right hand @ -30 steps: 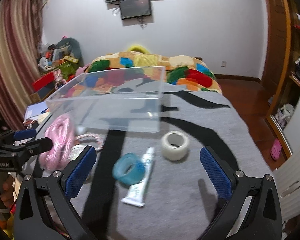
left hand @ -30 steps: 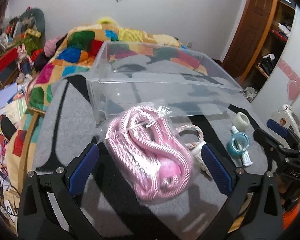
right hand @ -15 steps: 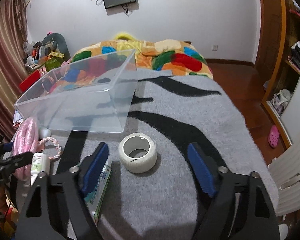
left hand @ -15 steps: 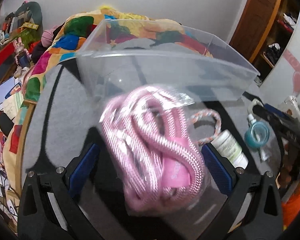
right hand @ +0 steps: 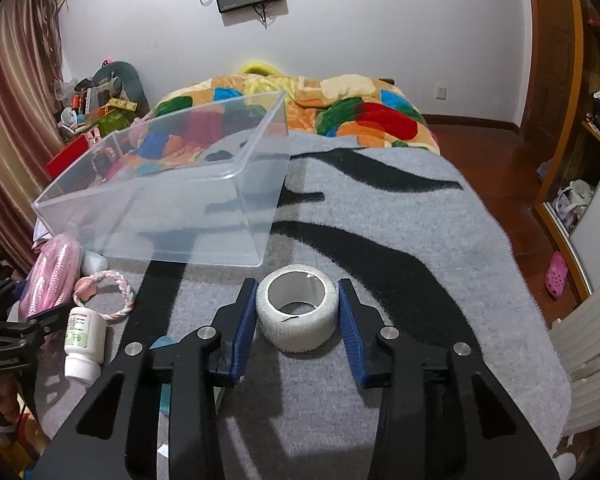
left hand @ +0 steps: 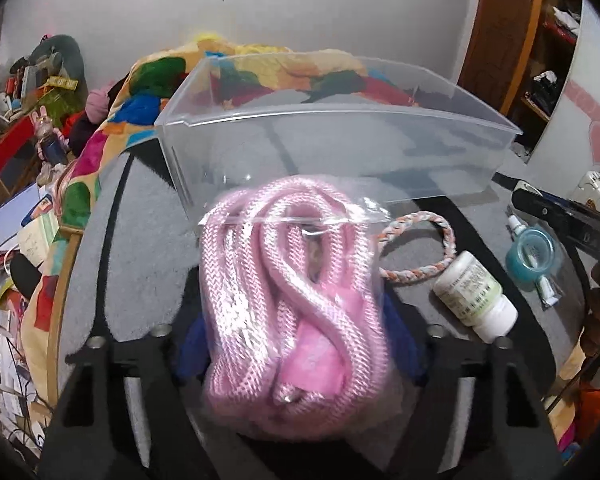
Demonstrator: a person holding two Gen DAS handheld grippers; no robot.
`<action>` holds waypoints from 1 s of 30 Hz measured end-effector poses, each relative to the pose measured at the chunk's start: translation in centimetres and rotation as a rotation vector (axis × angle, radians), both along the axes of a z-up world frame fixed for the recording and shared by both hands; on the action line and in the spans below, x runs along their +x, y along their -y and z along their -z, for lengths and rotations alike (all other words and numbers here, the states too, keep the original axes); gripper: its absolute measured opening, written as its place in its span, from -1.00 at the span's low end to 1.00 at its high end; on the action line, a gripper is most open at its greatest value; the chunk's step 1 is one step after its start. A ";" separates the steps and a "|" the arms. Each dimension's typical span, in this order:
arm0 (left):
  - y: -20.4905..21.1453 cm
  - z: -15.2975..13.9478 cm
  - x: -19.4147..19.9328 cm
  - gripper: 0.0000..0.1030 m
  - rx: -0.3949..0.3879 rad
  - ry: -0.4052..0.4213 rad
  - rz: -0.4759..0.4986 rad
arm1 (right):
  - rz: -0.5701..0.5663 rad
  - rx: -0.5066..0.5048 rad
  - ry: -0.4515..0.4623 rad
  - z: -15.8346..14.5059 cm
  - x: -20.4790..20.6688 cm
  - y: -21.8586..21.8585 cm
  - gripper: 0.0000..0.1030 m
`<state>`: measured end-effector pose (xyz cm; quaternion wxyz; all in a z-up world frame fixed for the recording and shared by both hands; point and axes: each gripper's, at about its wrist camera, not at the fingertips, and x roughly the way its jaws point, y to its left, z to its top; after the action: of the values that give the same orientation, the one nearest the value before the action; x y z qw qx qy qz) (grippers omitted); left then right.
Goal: Organize objects
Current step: 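Carry the bagged pink rope with the left gripper while the right carries white tape into box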
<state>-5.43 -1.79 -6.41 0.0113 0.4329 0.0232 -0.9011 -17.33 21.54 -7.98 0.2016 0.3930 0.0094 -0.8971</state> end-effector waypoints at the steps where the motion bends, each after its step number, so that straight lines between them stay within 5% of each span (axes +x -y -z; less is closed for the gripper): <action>1: 0.0 -0.1 0.2 0.13 -0.005 -0.003 0.001 | 0.000 -0.003 -0.007 -0.2 0.2 -0.1 -0.31; 9: 1.5 -1.5 3.0 0.02 0.040 -0.027 -0.003 | -0.041 -0.025 -0.077 -2.6 2.6 0.4 -0.31; 16: 2.6 -5.9 3.6 0.02 0.098 -0.126 -0.007 | -0.080 -0.077 -0.134 -5.5 3.4 1.2 -0.31; 30: 4.2 -9.7 -5.1 0.02 0.119 -0.163 -0.043 | -0.135 -0.073 -0.180 -9.9 -0.5 6.7 -0.31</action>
<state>-10.56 -5.97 3.34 0.0030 0.3572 0.0867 -0.9300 -17.87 14.85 1.91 0.2741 0.3019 0.0214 -0.9128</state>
